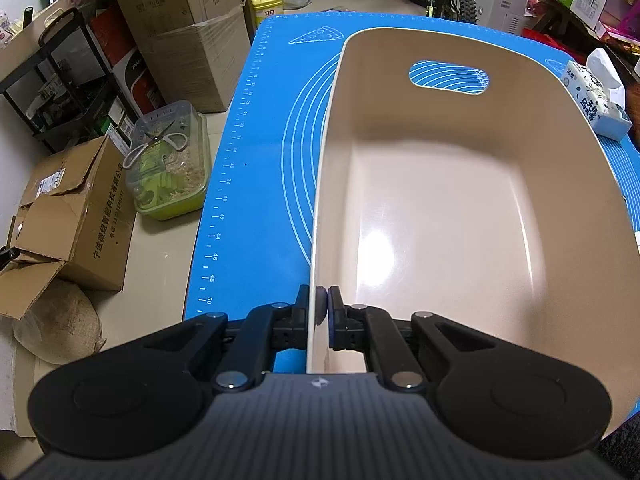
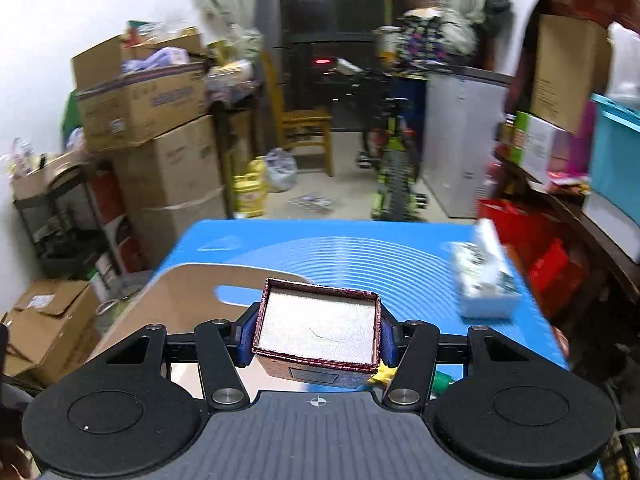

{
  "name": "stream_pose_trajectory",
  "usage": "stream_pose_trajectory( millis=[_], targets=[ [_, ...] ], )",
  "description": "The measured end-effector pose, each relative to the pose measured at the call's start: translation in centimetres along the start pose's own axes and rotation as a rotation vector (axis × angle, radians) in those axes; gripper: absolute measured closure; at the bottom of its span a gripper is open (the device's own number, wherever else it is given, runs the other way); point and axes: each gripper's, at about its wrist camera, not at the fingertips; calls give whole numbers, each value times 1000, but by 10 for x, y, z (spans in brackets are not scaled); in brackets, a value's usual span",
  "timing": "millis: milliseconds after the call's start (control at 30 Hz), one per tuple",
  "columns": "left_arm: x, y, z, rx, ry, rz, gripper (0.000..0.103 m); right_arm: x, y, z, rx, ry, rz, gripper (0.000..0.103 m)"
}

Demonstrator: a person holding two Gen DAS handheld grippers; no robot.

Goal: Organize rigid objects
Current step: 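Carry the pink box into the basket and open the right tool, then move the right tool to the green ointment tin and grasp it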

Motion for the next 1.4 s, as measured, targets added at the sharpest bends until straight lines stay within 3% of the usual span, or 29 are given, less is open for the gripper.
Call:
stream_pose_trajectory(
  millis=[167, 367, 533, 733, 967, 1033, 1400],
  targets=[
    [0, 0, 0, 1, 2, -4, 93, 35, -24, -2, 63, 47, 57, 43],
    [1, -1, 0, 0, -1, -4, 94, 59, -59, -17, 205, 107, 96, 43],
    [0, -1, -1, -1, -4, -4, 94, 81, -77, -38, 301, 190, 76, 43],
    [0, -1, -1, -1, -3, -5, 94, 90, -94, -56, 440, 198, 85, 43],
    [1, -2, -1, 1, 1, -6, 94, 78, -81, -51, 388, 153, 124, 33],
    [1, -2, -1, 1, 2, -7, 94, 72, -70, -44, 347, 139, 108, 27],
    [1, -2, -1, 2, 2, -6, 94, -1, -11, -15, 184, 18, 33, 21]
  ],
)
Point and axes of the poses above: each gripper's, at about its wrist camera, not at the fingertips, and y roughly against the way its jaws point, x to its left, z to its top, and after that the axes turned 1 degree about x, right-handed
